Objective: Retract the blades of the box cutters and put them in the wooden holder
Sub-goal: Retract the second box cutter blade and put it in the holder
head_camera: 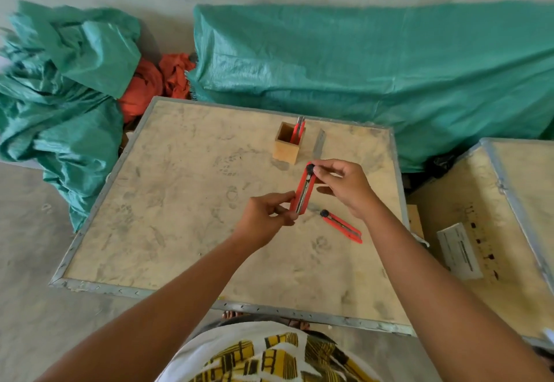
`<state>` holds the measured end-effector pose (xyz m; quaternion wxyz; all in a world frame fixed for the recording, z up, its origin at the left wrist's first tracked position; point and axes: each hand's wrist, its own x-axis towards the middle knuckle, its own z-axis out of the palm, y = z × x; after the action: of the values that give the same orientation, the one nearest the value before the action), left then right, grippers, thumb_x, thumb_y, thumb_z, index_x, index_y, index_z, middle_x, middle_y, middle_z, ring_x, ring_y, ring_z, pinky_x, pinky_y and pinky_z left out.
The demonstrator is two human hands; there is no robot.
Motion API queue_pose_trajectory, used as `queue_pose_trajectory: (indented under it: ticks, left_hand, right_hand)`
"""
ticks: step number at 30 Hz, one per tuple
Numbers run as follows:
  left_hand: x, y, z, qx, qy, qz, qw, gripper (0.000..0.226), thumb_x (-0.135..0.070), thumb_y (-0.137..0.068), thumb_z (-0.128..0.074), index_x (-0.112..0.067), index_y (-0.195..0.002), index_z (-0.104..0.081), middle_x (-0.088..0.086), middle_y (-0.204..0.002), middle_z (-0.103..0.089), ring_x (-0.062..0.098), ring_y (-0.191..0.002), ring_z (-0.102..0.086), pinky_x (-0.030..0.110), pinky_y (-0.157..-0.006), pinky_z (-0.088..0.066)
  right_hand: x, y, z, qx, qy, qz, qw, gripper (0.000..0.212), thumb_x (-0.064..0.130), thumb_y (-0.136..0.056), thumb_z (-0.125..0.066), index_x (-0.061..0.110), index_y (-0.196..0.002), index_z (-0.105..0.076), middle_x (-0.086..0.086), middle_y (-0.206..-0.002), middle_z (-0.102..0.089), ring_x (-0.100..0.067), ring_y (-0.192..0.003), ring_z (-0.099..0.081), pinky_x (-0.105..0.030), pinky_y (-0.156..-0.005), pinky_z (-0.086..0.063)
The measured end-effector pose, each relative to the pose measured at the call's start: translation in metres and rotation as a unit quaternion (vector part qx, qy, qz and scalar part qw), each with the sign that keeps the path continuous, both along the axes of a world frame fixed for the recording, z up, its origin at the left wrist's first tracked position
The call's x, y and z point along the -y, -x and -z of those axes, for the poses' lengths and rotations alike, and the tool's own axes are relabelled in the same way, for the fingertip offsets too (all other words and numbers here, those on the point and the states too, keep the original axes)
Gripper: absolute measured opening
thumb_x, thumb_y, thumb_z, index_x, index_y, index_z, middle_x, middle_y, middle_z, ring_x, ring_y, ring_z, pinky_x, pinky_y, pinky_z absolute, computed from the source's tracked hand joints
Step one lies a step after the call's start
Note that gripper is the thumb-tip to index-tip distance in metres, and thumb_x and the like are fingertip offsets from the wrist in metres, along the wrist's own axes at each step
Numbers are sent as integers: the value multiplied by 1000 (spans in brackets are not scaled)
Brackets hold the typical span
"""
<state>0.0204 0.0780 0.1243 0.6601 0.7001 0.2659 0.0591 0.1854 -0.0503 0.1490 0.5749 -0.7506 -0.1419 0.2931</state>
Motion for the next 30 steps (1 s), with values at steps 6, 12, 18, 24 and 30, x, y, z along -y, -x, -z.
queue_pose_trajectory:
  ticks: [6, 12, 18, 24, 30]
  left_hand:
    - [23, -20, -6, 19, 53, -55, 997, 47, 4, -79, -79, -8, -124, -69, 17, -99, -78, 29, -82, -77, 32, -86, -60]
    - [33, -31, -12, 44, 88, -88, 991, 46, 7, -81, -76, -3, -125, -67, 13, -85, -78, 29, -82, -74, 22, -74, -60]
    - [17, -38, -12, 45, 101, -89, 990, 47, 8, -79, -77, -2, -124, -67, 15, -84, -78, 23, -78, -75, 22, -75, -60]
    - [-1, -45, -13, 48, 85, -86, 991, 48, 9, -76, -79, -4, -121, -69, 14, -85, -79, 22, -78, -74, 19, -74, -58]
    - [-13, -55, -10, 44, 78, -78, 993, 48, 5, -76, -80, -7, -122, -70, 19, -90, -79, 33, -85, -76, 25, -79, -62]
  right_hand:
    - [22, -14, -9, 16, 30, -98, 995, 22, 13, -96, -69, 29, -109, -77, -2, -111, -79, -18, -100, -77, -40, -86, -64]
    - [28, -20, -10, 45, 63, -178, 981, 22, 10, -91, -75, 19, -111, -80, -2, -113, -78, -21, -100, -76, -39, -86, -65]
    - [14, -26, -15, 71, 65, -208, 973, 29, 8, -95, -70, 22, -120, -76, -1, -117, -77, -19, -97, -76, -36, -85, -65]
    - [-7, -30, -12, 106, 88, -186, 973, 21, 10, -90, -76, 25, -104, -79, 3, -104, -78, -22, -91, -76, -46, -85, -65]
    - [-18, -37, -4, 121, 108, -177, 971, 17, 18, -87, -79, 32, -96, -75, 5, -106, -75, -20, -97, -74, -49, -86, -63]
